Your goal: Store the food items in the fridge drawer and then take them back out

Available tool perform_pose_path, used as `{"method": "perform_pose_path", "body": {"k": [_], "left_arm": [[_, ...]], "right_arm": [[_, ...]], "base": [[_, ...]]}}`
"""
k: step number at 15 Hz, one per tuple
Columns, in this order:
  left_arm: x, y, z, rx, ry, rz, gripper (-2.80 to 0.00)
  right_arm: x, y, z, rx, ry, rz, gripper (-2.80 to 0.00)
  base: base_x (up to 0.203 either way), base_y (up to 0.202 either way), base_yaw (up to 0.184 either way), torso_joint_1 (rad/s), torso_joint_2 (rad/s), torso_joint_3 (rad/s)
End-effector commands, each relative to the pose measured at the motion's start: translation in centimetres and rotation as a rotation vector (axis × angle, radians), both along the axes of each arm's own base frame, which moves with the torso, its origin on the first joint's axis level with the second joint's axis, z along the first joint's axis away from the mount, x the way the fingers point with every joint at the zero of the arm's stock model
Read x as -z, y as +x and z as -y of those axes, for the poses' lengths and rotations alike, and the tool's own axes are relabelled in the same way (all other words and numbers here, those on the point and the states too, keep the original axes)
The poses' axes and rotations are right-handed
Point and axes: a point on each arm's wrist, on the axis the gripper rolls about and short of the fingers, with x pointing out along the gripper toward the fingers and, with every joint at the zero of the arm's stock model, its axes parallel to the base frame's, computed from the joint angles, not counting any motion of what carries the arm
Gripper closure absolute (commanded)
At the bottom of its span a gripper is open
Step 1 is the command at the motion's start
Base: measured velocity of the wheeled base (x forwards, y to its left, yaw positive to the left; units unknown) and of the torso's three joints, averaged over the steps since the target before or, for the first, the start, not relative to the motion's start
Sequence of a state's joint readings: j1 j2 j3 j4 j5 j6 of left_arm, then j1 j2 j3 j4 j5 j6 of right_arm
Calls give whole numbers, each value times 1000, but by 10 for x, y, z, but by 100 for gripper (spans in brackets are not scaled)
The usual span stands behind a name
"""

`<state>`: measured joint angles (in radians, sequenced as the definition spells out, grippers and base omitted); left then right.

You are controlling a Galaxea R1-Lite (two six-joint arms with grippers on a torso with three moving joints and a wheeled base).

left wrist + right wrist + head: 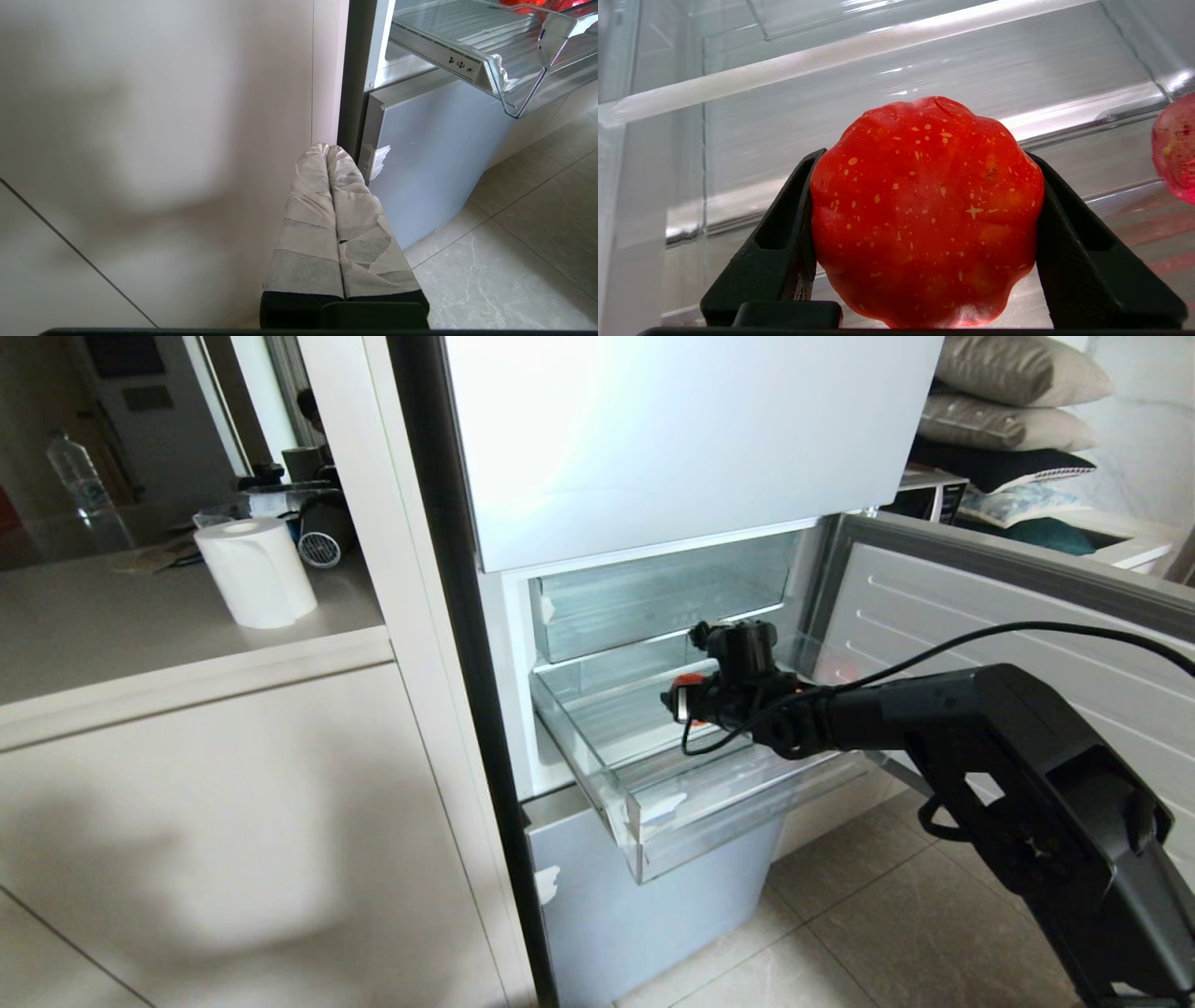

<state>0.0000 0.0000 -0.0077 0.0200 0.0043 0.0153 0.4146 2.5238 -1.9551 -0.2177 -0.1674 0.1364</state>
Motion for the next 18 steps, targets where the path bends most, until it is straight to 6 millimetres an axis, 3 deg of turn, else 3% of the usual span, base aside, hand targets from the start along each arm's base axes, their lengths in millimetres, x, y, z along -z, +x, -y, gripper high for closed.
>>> {"method": "perform_pose_path", "body": {"k": [1, 2, 3, 8, 11, 12, 18], "left_arm": [[0, 0, 0, 0, 0, -1, 0], [0, 0, 0, 0, 0, -1, 0], [0, 0, 0, 0, 0, -1, 0], [0, 0, 0, 0, 0, -1, 0], [0, 0, 0, 0, 0, -1, 0], [0, 0, 0, 0, 0, -1, 0], [0, 0, 0, 0, 0, -1, 0]], "right_arm": [[0, 2, 3, 8, 1, 1, 0], [2, 2, 4, 9, 2, 0, 0], [5, 3, 4, 9, 0, -4, -280], [4, 3, 4, 8, 4, 2, -280], [-17, -1, 5, 13, 24, 38, -271], [-30, -4, 7, 15, 36, 59, 0], [-104, -36, 21, 79, 87, 153, 0]], "base": [[0, 0, 0, 0, 0, 0], [0, 0, 0, 0, 0, 0], [0, 0, 0, 0, 0, 0], [0, 0, 0, 0, 0, 0], [0, 0, 0, 0, 0, 0], [0, 0, 0, 0, 0, 0], [0, 0, 0, 0, 0, 0]]}}
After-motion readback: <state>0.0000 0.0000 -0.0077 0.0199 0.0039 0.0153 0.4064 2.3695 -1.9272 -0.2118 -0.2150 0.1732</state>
